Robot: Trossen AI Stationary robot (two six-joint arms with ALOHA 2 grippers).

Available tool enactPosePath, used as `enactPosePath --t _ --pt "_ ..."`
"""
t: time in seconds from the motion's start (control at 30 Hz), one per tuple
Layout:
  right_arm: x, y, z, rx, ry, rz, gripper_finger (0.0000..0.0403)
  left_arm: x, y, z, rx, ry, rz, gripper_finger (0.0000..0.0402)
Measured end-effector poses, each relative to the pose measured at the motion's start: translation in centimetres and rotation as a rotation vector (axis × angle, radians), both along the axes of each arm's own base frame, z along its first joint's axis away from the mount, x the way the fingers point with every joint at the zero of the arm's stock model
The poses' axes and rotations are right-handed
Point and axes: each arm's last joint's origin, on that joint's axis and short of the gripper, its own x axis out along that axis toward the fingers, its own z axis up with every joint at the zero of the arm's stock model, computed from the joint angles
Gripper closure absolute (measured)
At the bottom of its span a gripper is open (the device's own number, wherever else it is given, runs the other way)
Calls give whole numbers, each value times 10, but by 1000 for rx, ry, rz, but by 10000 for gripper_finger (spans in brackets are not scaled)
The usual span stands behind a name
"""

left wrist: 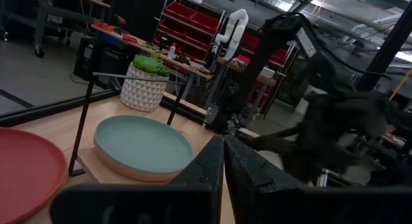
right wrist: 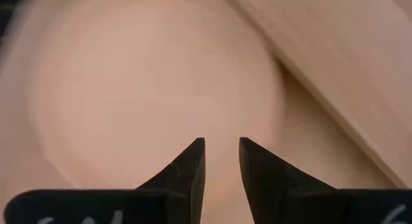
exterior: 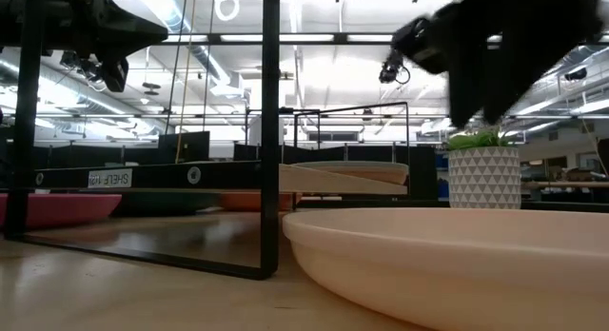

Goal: Place and stack plates onto a shelf
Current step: Stack the light pink plate on top of the light blue plate on the shelf

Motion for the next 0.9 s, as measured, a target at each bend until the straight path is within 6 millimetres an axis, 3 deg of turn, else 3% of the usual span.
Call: enactPosePath --t 0.33,0.47,0.63,0.9 --pt "-20 60 -35 73 118 -55 248 0 0 4 56 -24 8 381" --pt "-20 82 -37 54 103 -8 246 0 0 4 48 -24 7 381" --pt "-21 92 -42 17 118 27 253 0 0 4 44 -24 6 381" --pt "-22 95 -65 -29 186 68 276 0 0 4 42 -31 6 381"
